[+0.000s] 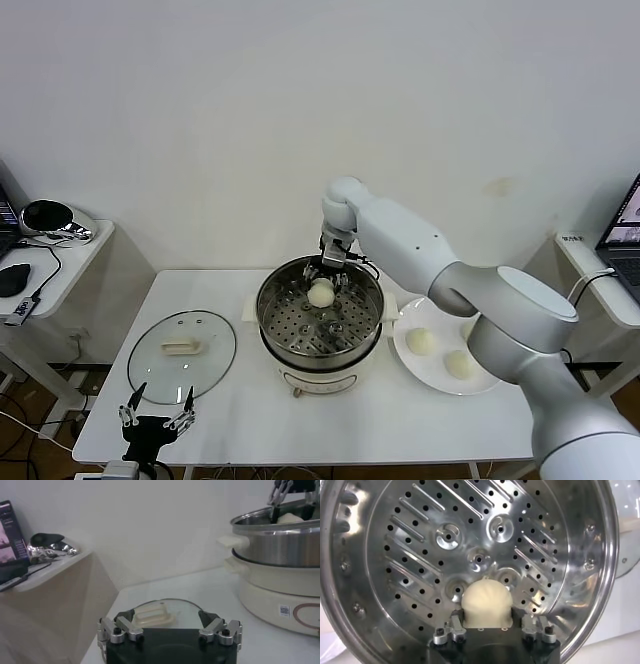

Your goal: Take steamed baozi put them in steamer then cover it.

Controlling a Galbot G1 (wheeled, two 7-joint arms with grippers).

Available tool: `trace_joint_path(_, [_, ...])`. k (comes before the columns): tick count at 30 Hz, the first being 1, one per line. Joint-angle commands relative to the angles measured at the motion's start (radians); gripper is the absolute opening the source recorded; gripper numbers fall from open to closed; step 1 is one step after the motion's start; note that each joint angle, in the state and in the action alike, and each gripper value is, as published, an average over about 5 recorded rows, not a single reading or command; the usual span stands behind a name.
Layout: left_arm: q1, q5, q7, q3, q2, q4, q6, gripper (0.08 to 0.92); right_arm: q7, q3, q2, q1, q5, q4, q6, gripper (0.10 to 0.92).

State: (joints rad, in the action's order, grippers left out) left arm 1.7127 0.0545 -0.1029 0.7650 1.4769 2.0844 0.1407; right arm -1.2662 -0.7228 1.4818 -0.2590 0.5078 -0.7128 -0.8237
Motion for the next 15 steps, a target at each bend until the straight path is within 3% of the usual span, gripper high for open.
trace_joint_path(1, [0.0,0.0,-0.001,0.0,-0.001,-0.003,0.0,0.823,-0.027,0.018,0.003,0.0,-0.012,-0.002,-0.005,0.8])
trace_joint_path(10, [-0.008,0.002,-0.006,-0.002,-0.003,-0.006,0.002,0.823,-0.123,0.049,-0.103,-0.094,-0.276,-0.085,0.015,0.823])
trace_joint_path(15, [-0.006,0.002,-0.008,-0.002,-0.007,-0.002,0.003,0.823,-0.13,0.021,-0.223,-0.184,-0.4,-0.135,0.195,0.823])
